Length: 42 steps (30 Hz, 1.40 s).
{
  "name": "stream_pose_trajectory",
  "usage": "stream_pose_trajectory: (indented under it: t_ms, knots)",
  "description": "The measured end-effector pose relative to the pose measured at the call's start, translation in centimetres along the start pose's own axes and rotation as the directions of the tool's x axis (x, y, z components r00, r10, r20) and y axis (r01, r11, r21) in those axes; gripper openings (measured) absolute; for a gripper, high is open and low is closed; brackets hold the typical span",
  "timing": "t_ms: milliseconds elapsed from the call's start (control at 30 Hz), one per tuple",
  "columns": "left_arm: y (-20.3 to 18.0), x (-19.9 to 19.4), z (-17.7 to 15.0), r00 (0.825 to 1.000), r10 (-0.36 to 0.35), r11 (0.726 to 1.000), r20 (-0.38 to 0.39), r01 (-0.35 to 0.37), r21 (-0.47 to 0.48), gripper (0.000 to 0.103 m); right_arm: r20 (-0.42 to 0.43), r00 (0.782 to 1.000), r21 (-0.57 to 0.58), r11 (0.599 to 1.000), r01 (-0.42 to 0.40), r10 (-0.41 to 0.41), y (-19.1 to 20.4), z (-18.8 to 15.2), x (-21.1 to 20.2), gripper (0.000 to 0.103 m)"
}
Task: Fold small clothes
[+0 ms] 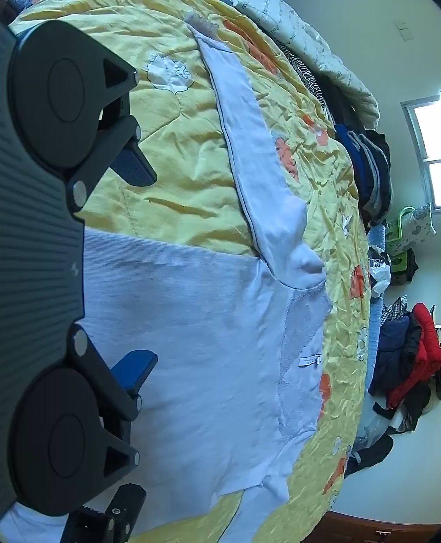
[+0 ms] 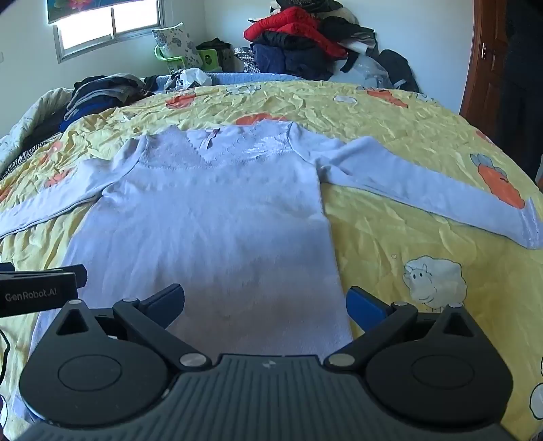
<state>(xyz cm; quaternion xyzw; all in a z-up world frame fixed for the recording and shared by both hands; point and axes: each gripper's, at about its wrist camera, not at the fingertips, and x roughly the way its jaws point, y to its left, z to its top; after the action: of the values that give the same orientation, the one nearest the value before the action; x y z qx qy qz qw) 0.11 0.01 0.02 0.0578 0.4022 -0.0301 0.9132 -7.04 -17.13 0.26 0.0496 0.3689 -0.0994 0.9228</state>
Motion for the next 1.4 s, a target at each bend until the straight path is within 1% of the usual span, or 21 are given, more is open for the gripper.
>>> stream_pose_trajectory:
  t_ms: [67,100,233,300,400,433,500,533,1400]
  knots:
    - [-0.07,0.06,0.09,1.0,-0.002,1.0,0.0,0.002,0.003,0.103,0.002,1.0,0.004,1.0,-0.004,0.004,0.07,0.0,-0.08,0.102]
    - [-0.15,0.11,0.14,1.0,-0.003,1.0,-0.001,0.003,0.007,0.103,-0.01,1.0,0.018,1.0,-0.016,0.017,-0.4,-0.21,0.17,0.102]
    - [-0.68,0.29,0.33,1.0,-0.001,1.0,-0.003,0.001,0.017,0.103,-0.007,1.0,0.011,1.0,-0.016,0.016,-0.43,-0.49,-0.19,0.102]
    - [-0.53,0.44,0.06,1.0,0.0,1.0,-0.002,0.0,0.003,0.103,-0.023,1.0,0.01,1.0,-0.013,0.014,-0.2,-0.26,0.11,0.102]
    - [-0.53,0.78,0.22,1.0,-0.007,1.0,-0.006,0.007,-0.006,0.103,-0.024,1.0,0.009,1.0,-0.013,0.014,-0.23,-0.46,-0.21,0.102]
    - [-0.03,0.31,-0.36,1.0,-0.017,1.0,0.006,0.017,-0.006,0.103,-0.023,1.0,0.009,1.0,-0.014,0.014,-0.26,-0.54,-0.35,0.102]
    - [-0.01,0.31,-0.41,1.0,-0.02,1.0,0.006,0.02,-0.006,0.103,-0.022,1.0,0.011,1.0,-0.012,0.012,-0.37,-0.72,-0.66,0.102]
    - [-0.08,0.25,-0.38,1.0,-0.019,1.0,0.007,0.019,-0.007,0.103,-0.029,0.999,0.006,1.0,-0.014,0.014,-0.2,-0.33,0.04,0.102]
    - [-0.41,-0.12,-0.58,1.0,-0.014,1.0,0.009,0.014,0.002,0.103,-0.032,0.999,0.025,0.999,-0.02,0.02,-0.66,-0.63,-0.33,0.102]
